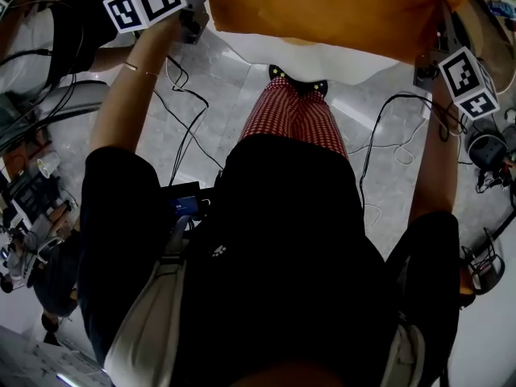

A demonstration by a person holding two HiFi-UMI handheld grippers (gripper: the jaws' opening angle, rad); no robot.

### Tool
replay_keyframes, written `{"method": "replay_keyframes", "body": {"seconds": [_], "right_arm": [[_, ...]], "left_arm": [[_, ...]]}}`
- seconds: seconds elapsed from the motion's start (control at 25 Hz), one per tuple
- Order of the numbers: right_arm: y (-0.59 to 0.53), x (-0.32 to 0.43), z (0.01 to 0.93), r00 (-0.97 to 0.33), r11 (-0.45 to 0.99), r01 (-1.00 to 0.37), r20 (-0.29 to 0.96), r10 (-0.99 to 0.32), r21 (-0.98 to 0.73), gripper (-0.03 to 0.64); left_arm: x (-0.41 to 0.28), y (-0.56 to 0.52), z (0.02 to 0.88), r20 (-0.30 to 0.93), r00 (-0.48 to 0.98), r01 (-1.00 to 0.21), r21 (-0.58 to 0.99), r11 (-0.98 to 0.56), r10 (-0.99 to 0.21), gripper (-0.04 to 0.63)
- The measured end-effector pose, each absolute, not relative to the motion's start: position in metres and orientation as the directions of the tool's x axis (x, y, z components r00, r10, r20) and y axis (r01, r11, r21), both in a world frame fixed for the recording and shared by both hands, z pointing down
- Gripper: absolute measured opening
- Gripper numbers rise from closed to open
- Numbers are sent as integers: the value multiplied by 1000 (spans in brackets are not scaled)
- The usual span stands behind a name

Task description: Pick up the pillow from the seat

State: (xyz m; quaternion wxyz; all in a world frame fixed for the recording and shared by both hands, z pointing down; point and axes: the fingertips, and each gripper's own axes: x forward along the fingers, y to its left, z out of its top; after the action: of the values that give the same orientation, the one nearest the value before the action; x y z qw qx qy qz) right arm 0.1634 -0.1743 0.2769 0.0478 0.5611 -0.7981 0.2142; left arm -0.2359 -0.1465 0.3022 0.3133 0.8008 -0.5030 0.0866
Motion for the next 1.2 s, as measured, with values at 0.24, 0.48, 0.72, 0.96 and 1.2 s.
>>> {"method": "replay_keyframes", "body": {"seconds": [0.24,0.48,0.72,0.96,1.2], "right_arm": [[-176,167,268,-368,281,-914,307,-878,-291,51],[-180,171,258,-371,290,-914,295,-880,-284,51],[-178,178,245,-365,286,-913,267,-892,-292,51],[-172,190,225,-371,292,-909,257,-892,-299,48],[-168,201,197,-380,310,-902,210,-901,-299,48]], "left_arm": [[-232,-145,293,443,484,-855,422,-301,-754,72],[-230,-146,284,435,483,-855,422,-302,-760,72],[-223,-149,267,416,487,-855,408,-321,-768,71],[-212,-144,243,398,486,-855,401,-329,-778,67],[-202,-144,215,385,493,-852,396,-343,-780,67]]}}
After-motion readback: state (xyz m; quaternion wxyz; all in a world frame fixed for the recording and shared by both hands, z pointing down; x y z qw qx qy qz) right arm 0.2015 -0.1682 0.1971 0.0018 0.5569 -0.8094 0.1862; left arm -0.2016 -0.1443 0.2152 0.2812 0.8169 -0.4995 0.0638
